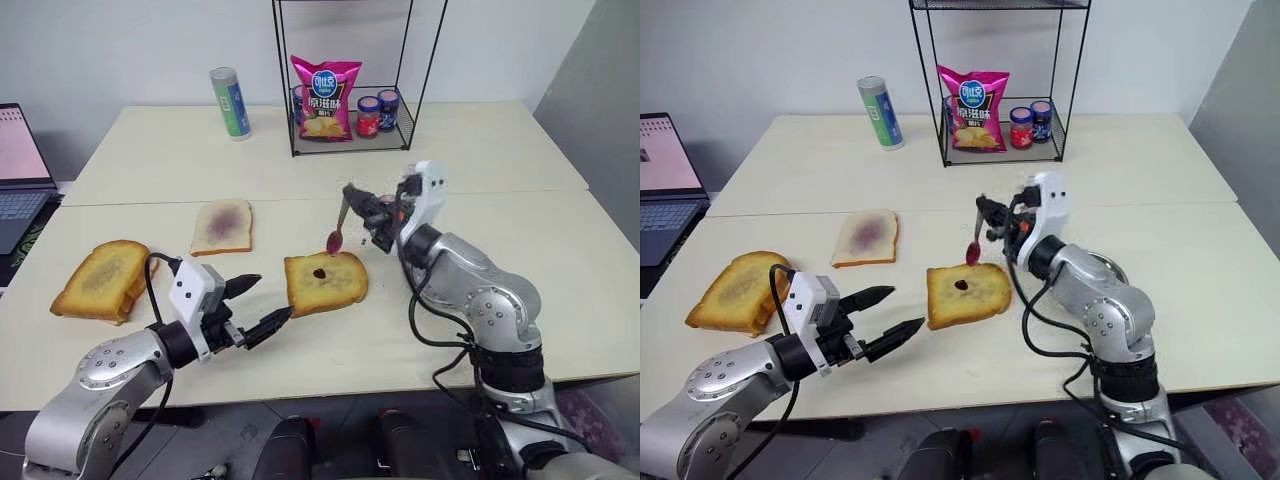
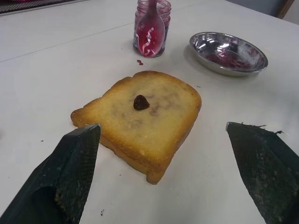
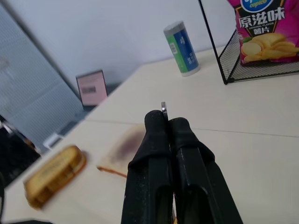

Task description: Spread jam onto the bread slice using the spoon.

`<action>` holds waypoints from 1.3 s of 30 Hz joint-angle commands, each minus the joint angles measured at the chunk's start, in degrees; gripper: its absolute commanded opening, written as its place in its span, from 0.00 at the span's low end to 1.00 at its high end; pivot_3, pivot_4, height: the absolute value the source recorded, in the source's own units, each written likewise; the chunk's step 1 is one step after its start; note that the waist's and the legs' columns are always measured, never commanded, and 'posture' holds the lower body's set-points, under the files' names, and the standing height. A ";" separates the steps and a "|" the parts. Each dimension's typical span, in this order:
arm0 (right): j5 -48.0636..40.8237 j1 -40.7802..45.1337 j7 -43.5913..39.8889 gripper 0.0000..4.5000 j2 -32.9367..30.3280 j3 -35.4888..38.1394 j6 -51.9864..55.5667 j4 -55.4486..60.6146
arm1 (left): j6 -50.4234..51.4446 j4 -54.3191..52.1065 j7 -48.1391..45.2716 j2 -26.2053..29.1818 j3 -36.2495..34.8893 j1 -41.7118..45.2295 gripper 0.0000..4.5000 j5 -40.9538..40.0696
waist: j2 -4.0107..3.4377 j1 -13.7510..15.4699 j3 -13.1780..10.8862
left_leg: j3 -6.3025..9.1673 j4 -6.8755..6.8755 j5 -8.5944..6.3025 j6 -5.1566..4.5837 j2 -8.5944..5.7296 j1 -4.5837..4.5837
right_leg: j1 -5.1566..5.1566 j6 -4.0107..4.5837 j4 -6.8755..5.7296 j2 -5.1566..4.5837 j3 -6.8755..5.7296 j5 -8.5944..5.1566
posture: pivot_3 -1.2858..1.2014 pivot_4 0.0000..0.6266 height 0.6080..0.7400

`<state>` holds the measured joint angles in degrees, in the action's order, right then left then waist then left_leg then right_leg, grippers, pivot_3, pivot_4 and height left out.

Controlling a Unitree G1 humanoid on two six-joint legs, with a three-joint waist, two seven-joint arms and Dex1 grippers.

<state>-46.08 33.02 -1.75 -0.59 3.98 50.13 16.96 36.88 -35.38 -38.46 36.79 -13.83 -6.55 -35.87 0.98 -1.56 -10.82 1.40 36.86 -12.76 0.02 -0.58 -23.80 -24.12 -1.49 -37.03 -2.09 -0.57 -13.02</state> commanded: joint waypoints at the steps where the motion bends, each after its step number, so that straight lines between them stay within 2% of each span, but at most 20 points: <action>1: -8.24 0.61 7.67 0.00 5.86 6.43 3.38 -2.52 | -1.58 -0.82 -0.59 0.86 -0.25 0.58 1.00 0.18 | 0.01 -0.01 0.00 | 0.00 0.00 0.00 0.00 0.01 0.00 | 0.00 0.14 0.00 0.02 0.00 0.09 | 0.52 0.24 1.00; 6: -9.46 -0.05 10.70 0.00 9.51 8.14 3.65 -6.61 | -1.39 -1.09 -0.59 1.07 -0.47 0.58 1.00 0.07 | 0.00 -0.01 0.00 | -0.03 0.01 0.00 0.00 0.01 0.00 | 0.00 0.25 0.02 0.03 0.01 0.14 | 0.52 0.24 1.00; 14: -6.57 -1.09 9.75 0.00 9.89 8.15 0.21 -13.95 | -1.21 -1.53 -0.53 1.38 -0.84 0.15 1.00 -0.04 | 0.00 -0.08 0.00 | -0.05 0.00 0.00 0.00 0.04 0.01 | -0.01 0.16 0.01 0.10 0.01 0.09 | 0.52 0.24 1.00; 23: -6.36 -3.32 9.44 0.00 7.17 8.24 1.20 -12.63 | -1.26 -1.08 -0.63 1.89 -0.71 0.72 1.00 -0.13 | 0.00 -0.08 0.00 | -0.05 0.00 0.00 0.00 0.06 0.01 | -0.01 0.07 0.02 0.12 0.00 0.03 | 0.52 0.24 1.00; 33: -9.36 -4.49 10.52 0.00 2.93 11.71 3.68 -9.06 | -1.66 0.13 -1.10 1.71 0.30 1.93 1.00 0.53 | 0.00 -0.04 0.00 | -0.05 0.00 0.00 0.00 0.07 0.01 | -0.01 0.06 0.01 0.13 0.00 0.02 | 0.52 0.24 1.00; 39: -14.56 -1.46 12.77 0.00 4.68 14.17 4.20 -8.44 | -1.89 0.84 -1.42 1.65 0.58 2.71 1.00 0.90 | 0.00 -0.09 0.00 | -0.06 0.00 0.00 0.00 0.08 0.01 | -0.02 0.06 0.01 0.15 0.02 0.02 | 0.52 0.24 1.00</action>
<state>-57.39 29.36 10.56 3.34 17.54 54.37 5.97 36.14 -34.09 -39.52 38.11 -13.19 -4.38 -35.09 0.98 -1.65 -10.82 1.33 36.86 -12.76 0.02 -0.47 -23.79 -24.14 -1.43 -37.03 -1.92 -0.55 -13.00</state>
